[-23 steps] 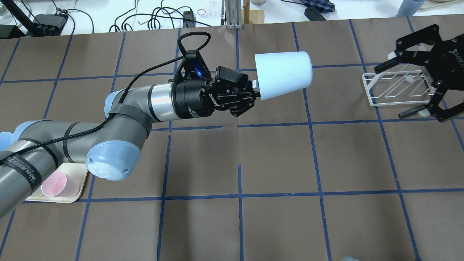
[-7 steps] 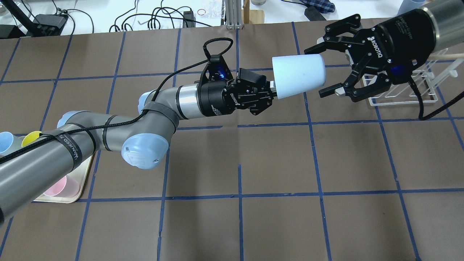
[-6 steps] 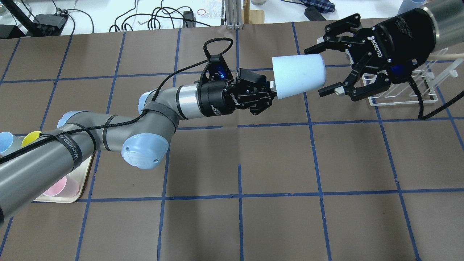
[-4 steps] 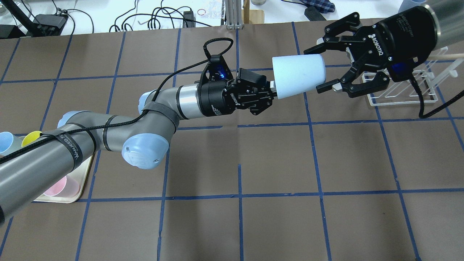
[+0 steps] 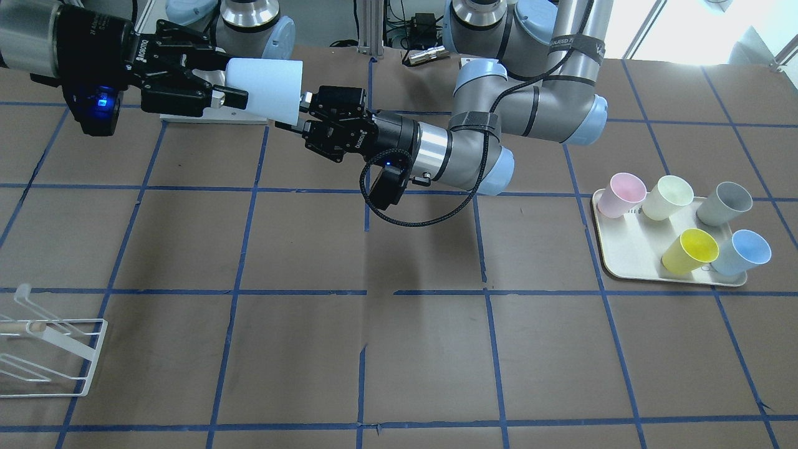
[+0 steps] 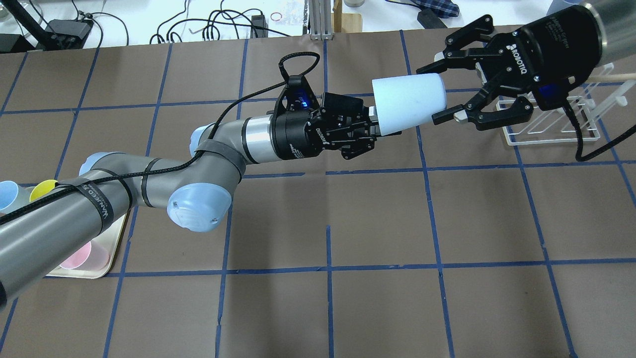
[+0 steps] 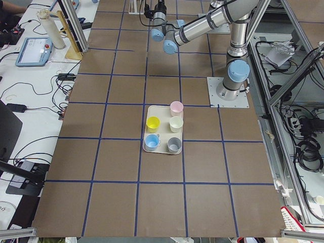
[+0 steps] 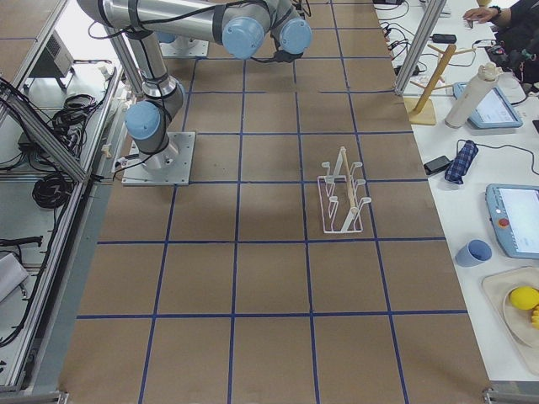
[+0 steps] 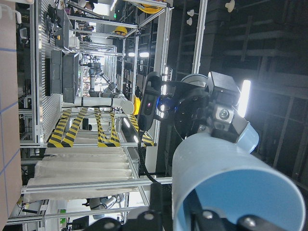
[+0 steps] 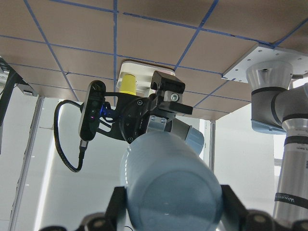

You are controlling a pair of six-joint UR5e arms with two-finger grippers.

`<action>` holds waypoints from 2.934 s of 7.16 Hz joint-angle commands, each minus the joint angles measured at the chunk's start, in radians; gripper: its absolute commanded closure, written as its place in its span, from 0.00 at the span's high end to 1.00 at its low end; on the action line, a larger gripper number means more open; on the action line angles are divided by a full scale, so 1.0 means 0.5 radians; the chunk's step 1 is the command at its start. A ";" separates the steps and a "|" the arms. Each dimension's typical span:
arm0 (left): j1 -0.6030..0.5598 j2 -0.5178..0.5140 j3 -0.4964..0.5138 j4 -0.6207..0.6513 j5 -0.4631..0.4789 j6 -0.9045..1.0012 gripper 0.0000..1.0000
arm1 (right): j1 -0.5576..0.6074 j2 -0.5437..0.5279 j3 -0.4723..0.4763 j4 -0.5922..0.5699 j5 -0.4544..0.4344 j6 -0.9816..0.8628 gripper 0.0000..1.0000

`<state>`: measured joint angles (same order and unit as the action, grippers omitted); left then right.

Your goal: Transfer IKEA cup to right arm and place on rack

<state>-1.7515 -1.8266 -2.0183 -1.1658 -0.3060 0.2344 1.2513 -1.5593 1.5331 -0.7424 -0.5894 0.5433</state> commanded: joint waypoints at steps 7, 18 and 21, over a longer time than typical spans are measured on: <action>0.619 -0.001 -0.025 0.644 1.135 -0.634 1.00 | -0.011 0.005 -0.044 -0.815 -0.899 -0.028 0.44; 0.214 0.250 1.082 -0.727 3.879 -0.585 1.00 | 0.010 0.259 0.112 -2.141 -2.221 -1.267 0.08; 0.477 0.318 1.125 -0.807 3.815 -0.558 1.00 | -0.002 0.311 0.121 -2.316 -2.217 -1.387 0.08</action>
<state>-1.5683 -1.6789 -1.4718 -1.5614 1.6171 -0.0494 1.2535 -1.4160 1.5919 -1.8640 -1.6989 -0.1181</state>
